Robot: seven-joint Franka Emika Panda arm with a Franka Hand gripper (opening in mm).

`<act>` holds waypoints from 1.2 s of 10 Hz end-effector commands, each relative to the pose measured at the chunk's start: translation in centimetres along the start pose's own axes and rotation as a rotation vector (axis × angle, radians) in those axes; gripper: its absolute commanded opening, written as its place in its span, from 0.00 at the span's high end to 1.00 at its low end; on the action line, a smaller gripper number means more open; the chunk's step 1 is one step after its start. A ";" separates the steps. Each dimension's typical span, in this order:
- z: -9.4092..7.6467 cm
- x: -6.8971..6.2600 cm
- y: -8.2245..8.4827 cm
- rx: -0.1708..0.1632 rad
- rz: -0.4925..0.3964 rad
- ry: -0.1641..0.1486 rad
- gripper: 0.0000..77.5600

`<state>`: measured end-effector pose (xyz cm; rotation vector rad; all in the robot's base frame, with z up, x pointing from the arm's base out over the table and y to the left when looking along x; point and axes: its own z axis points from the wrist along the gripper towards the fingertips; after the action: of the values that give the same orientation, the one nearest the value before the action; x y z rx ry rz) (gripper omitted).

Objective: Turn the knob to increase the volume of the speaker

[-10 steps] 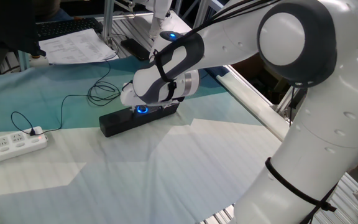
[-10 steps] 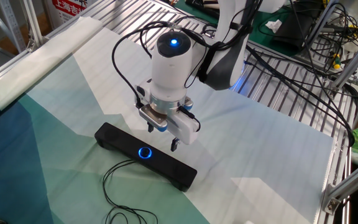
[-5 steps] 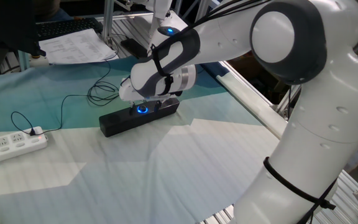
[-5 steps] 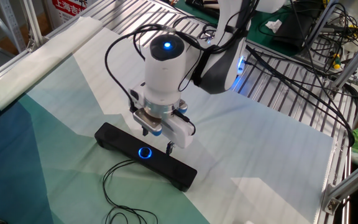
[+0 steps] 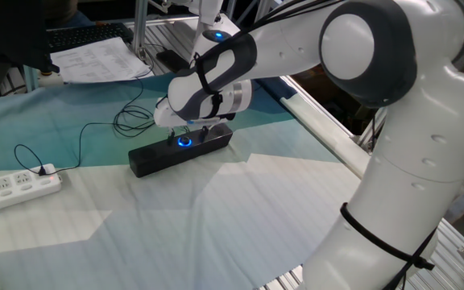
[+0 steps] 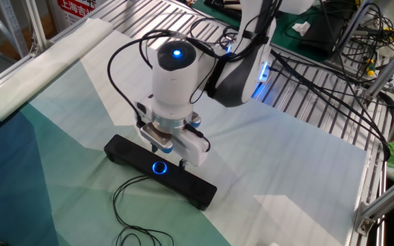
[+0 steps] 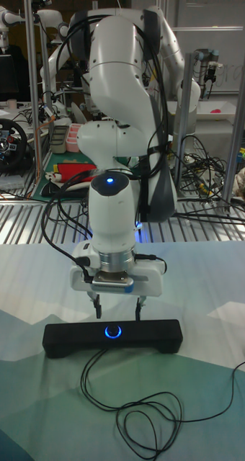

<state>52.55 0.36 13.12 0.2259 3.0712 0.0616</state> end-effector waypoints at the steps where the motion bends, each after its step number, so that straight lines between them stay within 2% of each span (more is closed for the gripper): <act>1: 0.1 -1.2 -0.4 0.000 -0.017 -0.002 0.00; 7: 0.7 -2.1 -0.4 0.000 -0.027 -0.003 0.00; 10: 0.7 -2.1 -0.4 -0.001 -0.047 0.009 0.00; 12: 1.0 -2.1 -0.5 0.004 -0.061 0.006 0.00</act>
<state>54.53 -0.31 12.35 0.1479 3.0854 0.0606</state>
